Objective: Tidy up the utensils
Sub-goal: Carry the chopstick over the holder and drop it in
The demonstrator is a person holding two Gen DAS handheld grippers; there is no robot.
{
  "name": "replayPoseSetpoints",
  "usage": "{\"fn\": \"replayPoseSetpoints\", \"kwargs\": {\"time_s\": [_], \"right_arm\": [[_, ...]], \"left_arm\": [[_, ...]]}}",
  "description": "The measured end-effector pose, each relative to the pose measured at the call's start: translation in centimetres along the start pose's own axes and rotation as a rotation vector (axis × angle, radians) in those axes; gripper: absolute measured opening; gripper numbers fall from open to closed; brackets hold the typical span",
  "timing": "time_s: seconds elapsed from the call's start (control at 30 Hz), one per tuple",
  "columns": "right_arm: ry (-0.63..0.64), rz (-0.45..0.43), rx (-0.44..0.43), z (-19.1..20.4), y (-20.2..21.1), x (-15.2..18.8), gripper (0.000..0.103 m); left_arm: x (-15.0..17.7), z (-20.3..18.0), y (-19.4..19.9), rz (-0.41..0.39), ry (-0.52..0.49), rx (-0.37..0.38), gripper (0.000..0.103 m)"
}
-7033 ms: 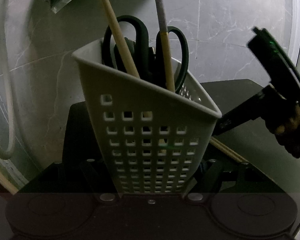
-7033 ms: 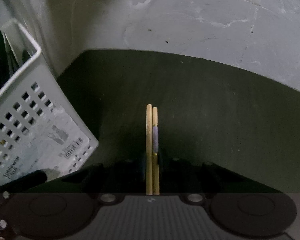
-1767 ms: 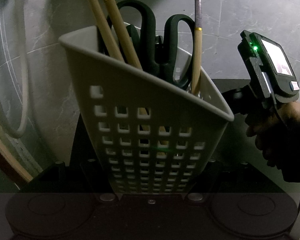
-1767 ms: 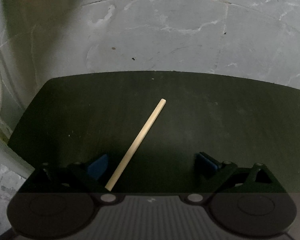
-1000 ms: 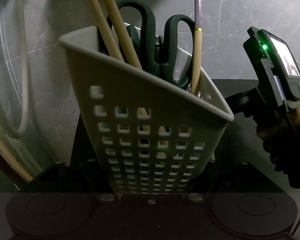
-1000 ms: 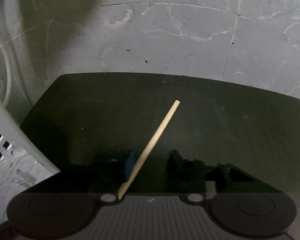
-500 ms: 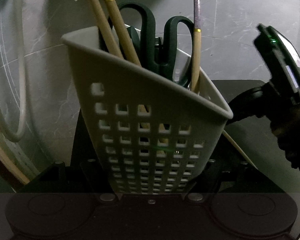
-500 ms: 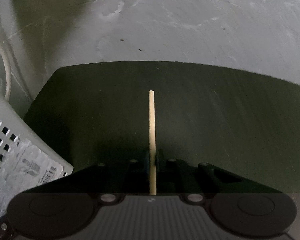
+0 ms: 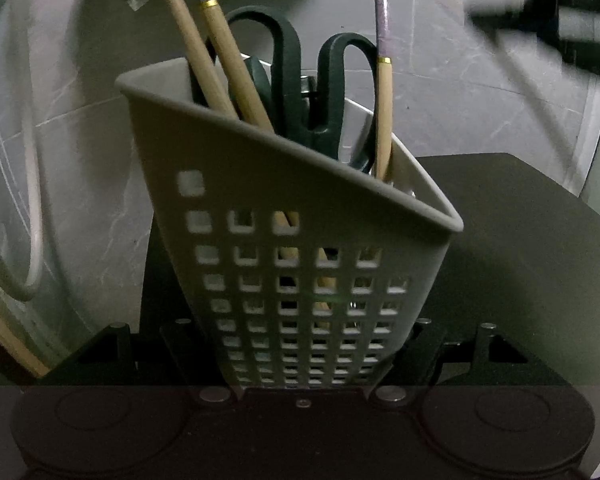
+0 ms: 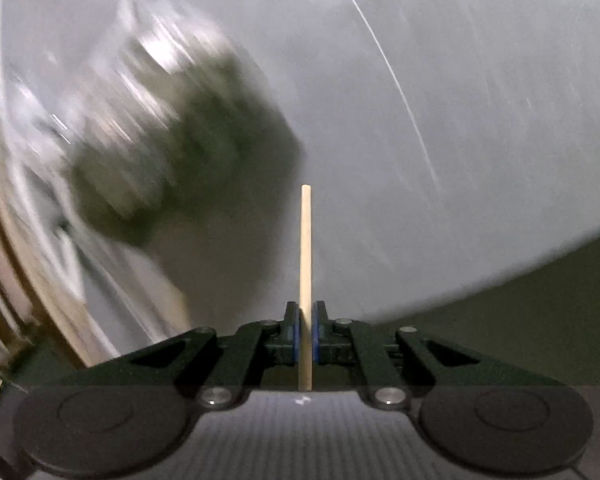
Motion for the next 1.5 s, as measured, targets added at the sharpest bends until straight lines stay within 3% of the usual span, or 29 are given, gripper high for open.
{"fn": "replayPoseSetpoints", "kwargs": {"time_s": [0.2,0.37,0.67,0.97,1.1,1.23,1.27,1.37,1.5], "right_arm": [[-0.021,-0.223,-0.167,3.8,1.6,-4.9,0.007],[-0.018,-0.295,-0.269,6.6,-0.3,-5.4,0.007],[-0.009,-0.247,-0.292,7.6,-4.5,-0.8,0.007],[0.112,-0.243,-0.277,8.8,-4.7,1.7,0.007],[0.125,-0.199,-0.275,8.8,-4.7,2.6,0.008],[0.109,-0.143,-0.252,8.2,-4.8,3.2,0.017],[0.106,-0.132,-0.252,8.1,-4.8,3.2,0.029],[0.136,-0.122,-0.259,8.3,-4.2,2.8,0.046],[0.182,-0.126,-0.265,8.9,-3.2,1.9,0.050]], "left_arm": [[0.0,0.4,-0.1,0.002,-0.016,0.010,0.076],[-0.4,0.8,-0.2,0.010,-0.028,0.019,0.076],[-0.6,0.7,0.0,0.015,-0.059,0.024,0.077],[-0.7,0.5,0.0,0.008,-0.082,0.028,0.077],[-0.7,0.2,0.1,0.007,-0.086,0.028,0.077],[-0.7,0.0,0.0,0.008,-0.089,0.028,0.077],[-0.7,0.0,0.0,0.007,-0.089,0.027,0.077],[-0.7,-0.2,0.0,0.007,-0.085,0.026,0.077],[-0.5,-0.2,-0.4,0.014,-0.068,0.028,0.076]]}}
Point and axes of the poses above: each gripper's, at about its wrist camera, not at the fingertips, and y roughly against the way its jaws point, z to its left, x to its underside, the point moved 5 cm from there along -y, roughly the way its jaws point, and after that the axes turned 13 degrees about y, right-handed, at the moved point
